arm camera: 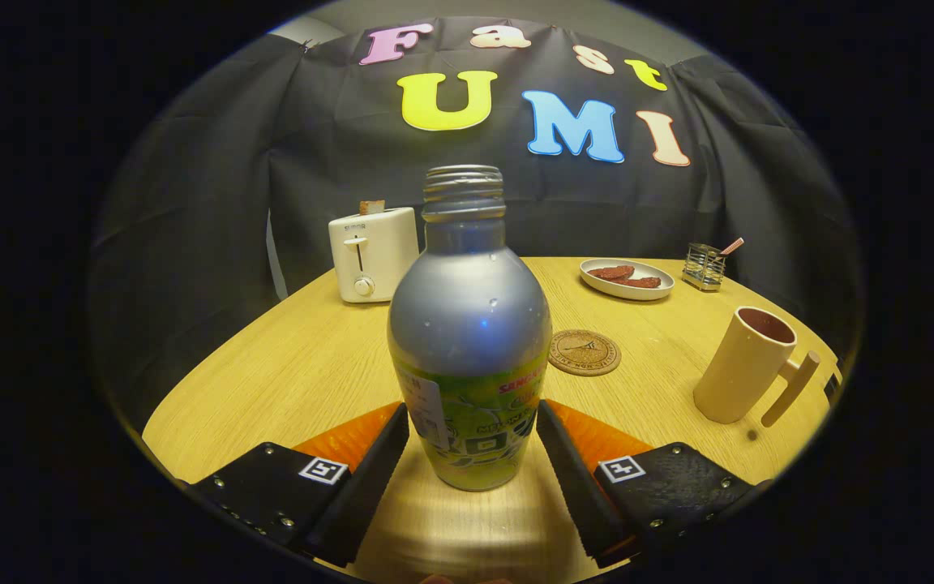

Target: Take the bottle from table, then pour the juice into the cup, finally place the bottle on the coaster

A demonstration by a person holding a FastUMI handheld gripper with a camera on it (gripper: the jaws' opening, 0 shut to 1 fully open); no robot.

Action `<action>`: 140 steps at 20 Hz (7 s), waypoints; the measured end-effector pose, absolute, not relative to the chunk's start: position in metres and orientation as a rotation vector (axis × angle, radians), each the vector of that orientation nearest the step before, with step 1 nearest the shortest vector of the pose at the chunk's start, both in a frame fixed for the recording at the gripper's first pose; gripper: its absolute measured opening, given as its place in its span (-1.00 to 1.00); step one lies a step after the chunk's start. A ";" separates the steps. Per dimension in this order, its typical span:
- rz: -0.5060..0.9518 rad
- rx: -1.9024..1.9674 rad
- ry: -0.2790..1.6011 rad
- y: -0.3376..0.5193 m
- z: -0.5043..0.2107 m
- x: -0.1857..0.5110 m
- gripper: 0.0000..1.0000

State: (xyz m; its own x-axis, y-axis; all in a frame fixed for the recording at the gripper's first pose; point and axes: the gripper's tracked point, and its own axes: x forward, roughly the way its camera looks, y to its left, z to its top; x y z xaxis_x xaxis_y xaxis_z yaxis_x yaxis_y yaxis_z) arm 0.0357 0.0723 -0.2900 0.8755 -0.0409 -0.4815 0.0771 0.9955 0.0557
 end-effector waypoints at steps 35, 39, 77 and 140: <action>-0.038 0.511 0.464 0.025 -0.218 0.050 0.54; -0.043 0.609 0.451 0.012 -0.216 0.050 0.54; -0.083 1.381 0.476 -0.006 -0.244 0.032 0.52; -0.036 1.996 0.477 -0.005 -0.171 0.049 0.52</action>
State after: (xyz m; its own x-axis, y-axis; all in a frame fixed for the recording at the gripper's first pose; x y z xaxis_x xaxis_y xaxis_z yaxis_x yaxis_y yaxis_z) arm 0.0494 -0.0051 -0.1707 0.9206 0.3150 -0.2309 0.3461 -0.3841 0.8560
